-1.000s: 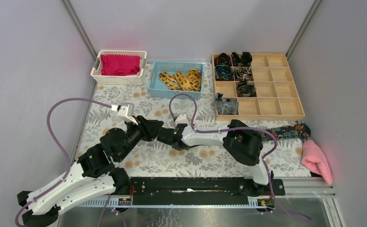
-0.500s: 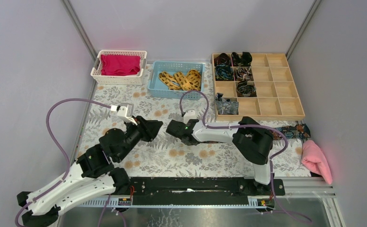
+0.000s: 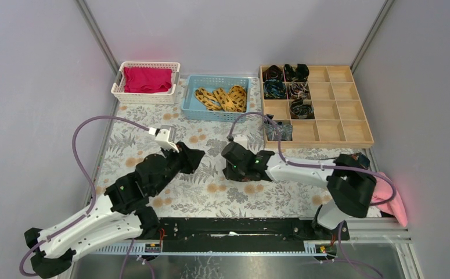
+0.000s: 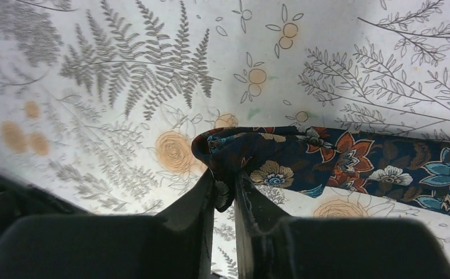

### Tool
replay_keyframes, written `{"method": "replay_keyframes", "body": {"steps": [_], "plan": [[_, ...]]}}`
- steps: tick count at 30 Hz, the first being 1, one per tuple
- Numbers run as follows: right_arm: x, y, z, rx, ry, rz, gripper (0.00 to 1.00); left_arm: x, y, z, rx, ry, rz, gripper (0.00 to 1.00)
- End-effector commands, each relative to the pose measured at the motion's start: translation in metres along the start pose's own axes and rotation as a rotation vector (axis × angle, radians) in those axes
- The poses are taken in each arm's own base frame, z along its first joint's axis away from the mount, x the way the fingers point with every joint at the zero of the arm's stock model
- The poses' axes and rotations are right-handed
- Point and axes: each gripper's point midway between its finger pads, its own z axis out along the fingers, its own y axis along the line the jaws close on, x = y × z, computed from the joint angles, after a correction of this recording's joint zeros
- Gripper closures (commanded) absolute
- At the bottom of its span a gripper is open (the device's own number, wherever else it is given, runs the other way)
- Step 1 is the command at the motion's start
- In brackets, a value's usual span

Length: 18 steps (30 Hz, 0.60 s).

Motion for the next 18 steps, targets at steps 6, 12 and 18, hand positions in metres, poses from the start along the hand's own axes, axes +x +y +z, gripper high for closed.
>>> {"method": "replay_keyframes", "body": {"steps": [6,12,18], "plan": [[-0.008,0.003,-0.02,-0.35,-0.002,0.177,0.85,0.008,-0.008,0.022,0.017,0.008,0.012,0.72],[0.002,-0.003,-0.028,-0.516,0.014,0.278,0.85,0.015,-0.017,0.036,0.041,0.03,0.028,0.75],[-0.008,-0.002,-0.051,-0.619,-0.038,0.297,0.85,0.036,-0.019,0.051,0.068,0.056,0.038,0.77]]}}
